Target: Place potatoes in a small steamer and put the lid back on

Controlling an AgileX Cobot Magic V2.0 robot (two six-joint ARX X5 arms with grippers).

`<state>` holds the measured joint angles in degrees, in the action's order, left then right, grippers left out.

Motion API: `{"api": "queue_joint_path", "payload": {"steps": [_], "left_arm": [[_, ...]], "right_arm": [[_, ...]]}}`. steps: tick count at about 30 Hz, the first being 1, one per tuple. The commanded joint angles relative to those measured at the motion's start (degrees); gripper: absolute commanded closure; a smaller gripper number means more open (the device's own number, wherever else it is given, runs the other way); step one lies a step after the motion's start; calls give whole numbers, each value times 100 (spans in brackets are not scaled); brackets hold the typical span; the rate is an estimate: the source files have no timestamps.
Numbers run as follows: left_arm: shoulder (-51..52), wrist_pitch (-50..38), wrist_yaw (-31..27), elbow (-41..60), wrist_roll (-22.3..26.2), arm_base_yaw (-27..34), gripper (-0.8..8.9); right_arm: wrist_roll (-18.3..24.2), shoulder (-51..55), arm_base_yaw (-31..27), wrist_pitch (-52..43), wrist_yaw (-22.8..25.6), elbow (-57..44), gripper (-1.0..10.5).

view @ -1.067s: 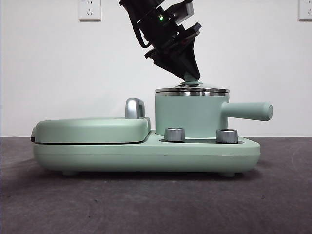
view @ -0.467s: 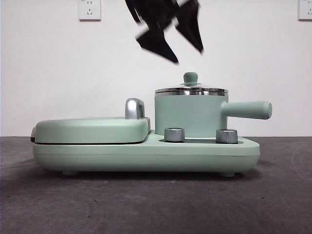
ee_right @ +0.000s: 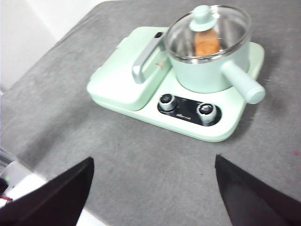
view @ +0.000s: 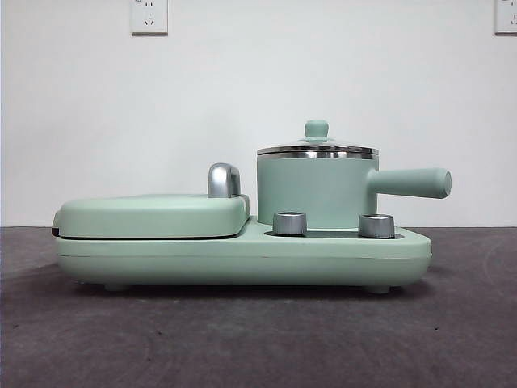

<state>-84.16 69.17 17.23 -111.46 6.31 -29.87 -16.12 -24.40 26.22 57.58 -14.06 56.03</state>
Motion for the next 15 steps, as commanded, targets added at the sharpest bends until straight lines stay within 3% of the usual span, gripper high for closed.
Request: {"api": "queue_joint_path", "payload": {"steps": [1,9,15], "left_arm": [[632,-37,262,767,-138,-48,412],[2798,-597,581,3364,-269,-131,413],[4454,-1939,481,4994,-1434,-127,415]], "right_arm": [[138,-17,33,-72,-116,55,536],[293,-22,33,-55,-120,55,536],[372,-22,33,-57,-120,55,542]]}}
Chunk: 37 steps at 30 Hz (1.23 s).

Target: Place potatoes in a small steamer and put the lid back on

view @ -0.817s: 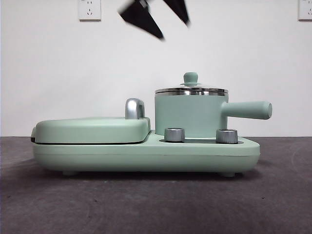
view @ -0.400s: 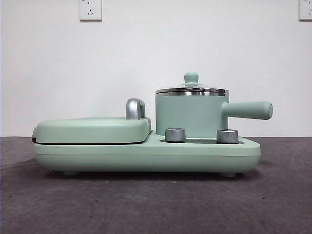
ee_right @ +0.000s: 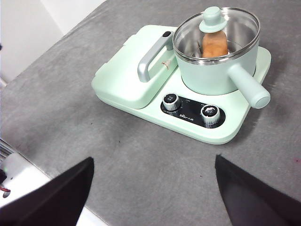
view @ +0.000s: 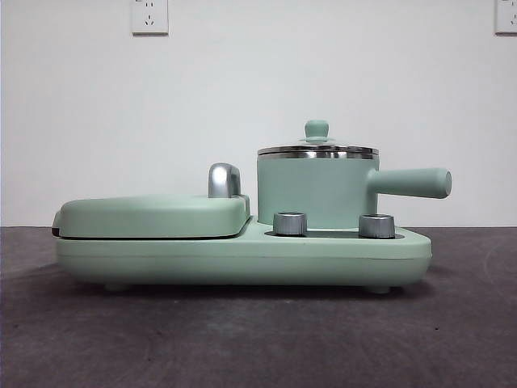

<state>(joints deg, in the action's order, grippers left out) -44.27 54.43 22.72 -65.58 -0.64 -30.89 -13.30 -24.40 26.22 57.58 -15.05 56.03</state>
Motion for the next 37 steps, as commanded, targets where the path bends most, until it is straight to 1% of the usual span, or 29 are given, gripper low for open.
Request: {"api": "queue_joint_path", "payload": {"steps": [1,2,3,4,5,8,13,22,26,29,33,34,37], "left_arm": [[710,-664,-136,647,-977,-24,441],[914,-793,-184,837,-1137,-24,532],[1126,-907,-197,1023,-1268,-24,722],[1300,-973,-219,1169,-1362,-24,809],[1429,-1016,-280,1263,-1408,-24,801],[1685,-885,-457,1353,-1397,-24,808],[1921,-785,-466,1351,-1394,-24,808],[1965,-776,-466,1351,-1394,-24,808],[2039,-914,-474,1445,-1397,42,808],[2221,-1255,-468,1742,-1397,166,808],[2780,-2312,-468,2686,-1379,710,808],[2955,-2592,-468,2992,-1285,920,808],[3399,-3287,-472,3847,-787,1611,808]], "right_arm": [[87,-22,33,-57,-22,55,591],[79,-22,33,-57,-22,55,693],[74,-22,33,-57,-22,55,862],[76,-22,33,-57,-22,55,957],[68,-22,33,-61,-13,55,922],[63,-22,33,-81,7,55,927],[68,-20,33,-116,7,55,927],[68,-17,33,-160,7,55,927],[68,-17,33,-190,4,55,927],[68,-17,33,-188,4,55,927],[68,-17,33,-188,4,57,927],[68,-17,33,-188,4,55,927],[68,-17,33,-190,4,55,927]]}}
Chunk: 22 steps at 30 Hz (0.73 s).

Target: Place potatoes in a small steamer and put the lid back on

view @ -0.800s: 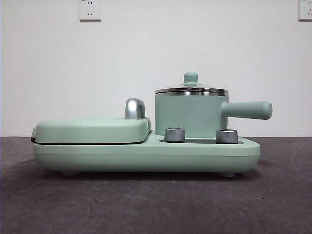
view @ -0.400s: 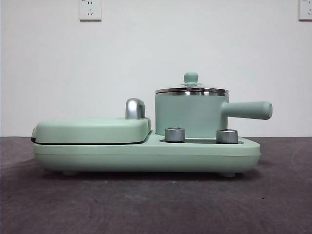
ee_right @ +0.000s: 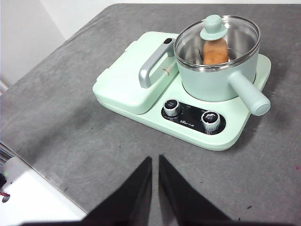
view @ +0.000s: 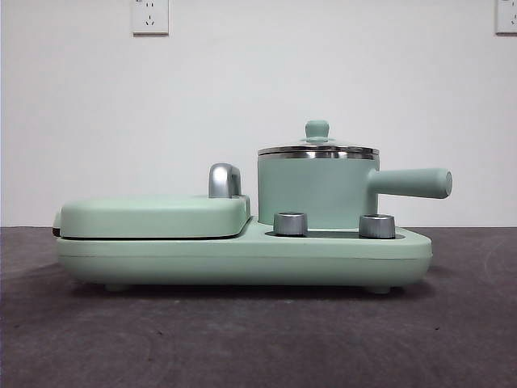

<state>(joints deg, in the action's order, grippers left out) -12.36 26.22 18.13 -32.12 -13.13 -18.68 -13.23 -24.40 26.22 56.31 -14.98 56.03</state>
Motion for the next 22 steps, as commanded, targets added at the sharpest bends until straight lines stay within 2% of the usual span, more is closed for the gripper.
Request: {"api": "queue_joint_path", "payload": {"steps": [1,5,10,16,22], "left_arm": [[313,-660,-13,739,573,577,808],[719,-1359,-15,1751,1003,1198,808],[1012,-1556,-120,2601,1001,1504,808],[1198,-1556,-739,2999,857,1569,808],[1217,-1561,-1692,3093,855,1569,808]], "right_arm": [[61,-17,33,-61,-2,55,927],[61,-17,33,-61,-2,55,927],[61,-17,33,-61,-2,57,927],[61,-17,33,-61,-2,57,927],[61,-17,33,-63,-2,57,927]]}}
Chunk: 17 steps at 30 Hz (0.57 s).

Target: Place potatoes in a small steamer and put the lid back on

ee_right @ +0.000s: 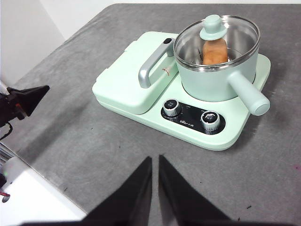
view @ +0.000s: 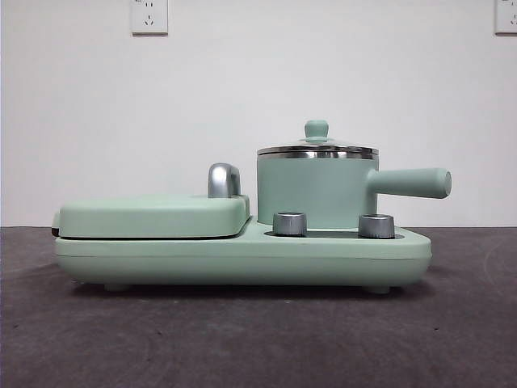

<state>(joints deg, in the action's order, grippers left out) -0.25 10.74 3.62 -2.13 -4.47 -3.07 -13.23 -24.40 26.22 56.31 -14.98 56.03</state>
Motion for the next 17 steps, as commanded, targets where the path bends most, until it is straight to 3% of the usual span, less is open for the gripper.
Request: {"api": "queue_joint_path", "payload": {"steps": [1,7,17], "left_arm": [[7,-26,-302,131,-11,9,808],[7,17,-437,142,240,11,808],[7,7,-437,142,245,11,808]], "right_arm": [[61,-17,33,-63,-2,57,927],[61,-17,33,-61,-2,57,927],[61,-17,33,-61,-2,57,927]]}}
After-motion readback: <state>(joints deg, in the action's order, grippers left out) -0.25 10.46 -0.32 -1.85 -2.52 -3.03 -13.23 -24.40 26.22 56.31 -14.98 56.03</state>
